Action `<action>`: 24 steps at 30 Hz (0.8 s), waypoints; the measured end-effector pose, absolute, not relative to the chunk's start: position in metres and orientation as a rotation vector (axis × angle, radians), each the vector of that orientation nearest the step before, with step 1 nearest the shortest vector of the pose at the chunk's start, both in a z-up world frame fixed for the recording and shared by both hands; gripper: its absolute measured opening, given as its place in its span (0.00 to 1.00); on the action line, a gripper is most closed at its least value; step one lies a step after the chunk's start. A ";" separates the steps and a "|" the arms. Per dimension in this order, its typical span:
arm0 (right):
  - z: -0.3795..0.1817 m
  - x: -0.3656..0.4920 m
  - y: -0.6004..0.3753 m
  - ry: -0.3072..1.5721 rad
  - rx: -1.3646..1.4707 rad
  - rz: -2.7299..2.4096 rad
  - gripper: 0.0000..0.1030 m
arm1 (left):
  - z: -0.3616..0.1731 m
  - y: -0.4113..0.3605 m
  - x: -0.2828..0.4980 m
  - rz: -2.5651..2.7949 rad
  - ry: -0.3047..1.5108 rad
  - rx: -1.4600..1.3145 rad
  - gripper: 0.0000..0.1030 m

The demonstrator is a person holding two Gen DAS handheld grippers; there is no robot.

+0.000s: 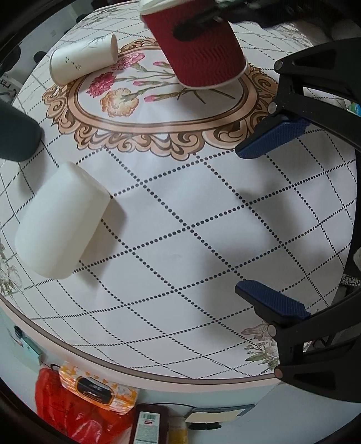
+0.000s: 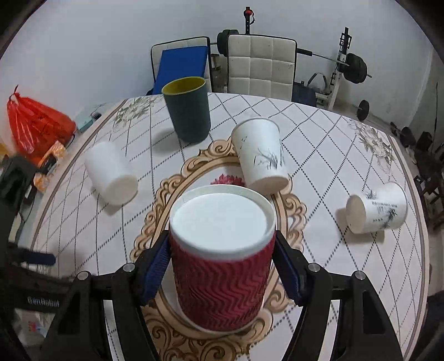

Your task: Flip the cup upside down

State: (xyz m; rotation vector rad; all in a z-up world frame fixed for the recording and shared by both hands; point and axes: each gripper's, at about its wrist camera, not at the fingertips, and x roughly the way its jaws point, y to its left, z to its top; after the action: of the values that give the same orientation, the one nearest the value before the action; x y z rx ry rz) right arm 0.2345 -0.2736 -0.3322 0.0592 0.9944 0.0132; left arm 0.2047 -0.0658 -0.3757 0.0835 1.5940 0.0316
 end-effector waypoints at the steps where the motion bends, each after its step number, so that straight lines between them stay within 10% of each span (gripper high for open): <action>1: -0.333 0.231 -0.273 0.998 0.055 0.012 0.71 | -0.374 -0.067 0.205 0.025 1.592 0.084 0.87; 7: -0.340 0.221 -0.272 1.077 0.092 -0.010 0.73 | -0.364 -0.070 0.203 -0.009 1.572 0.103 0.87; 10: -0.339 0.216 -0.272 1.105 0.114 -0.031 0.93 | -0.353 -0.071 0.201 -0.029 1.544 0.117 0.87; 24: -0.233 0.144 -0.286 1.166 0.210 -0.318 0.95 | -0.242 -0.072 0.157 -0.163 1.281 0.241 0.87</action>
State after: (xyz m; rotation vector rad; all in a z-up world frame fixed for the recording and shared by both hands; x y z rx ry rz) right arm 0.1440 -0.2864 -0.2330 0.2096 1.1658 -0.3181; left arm 0.1567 -0.0719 -0.2417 0.2413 1.2812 -0.1630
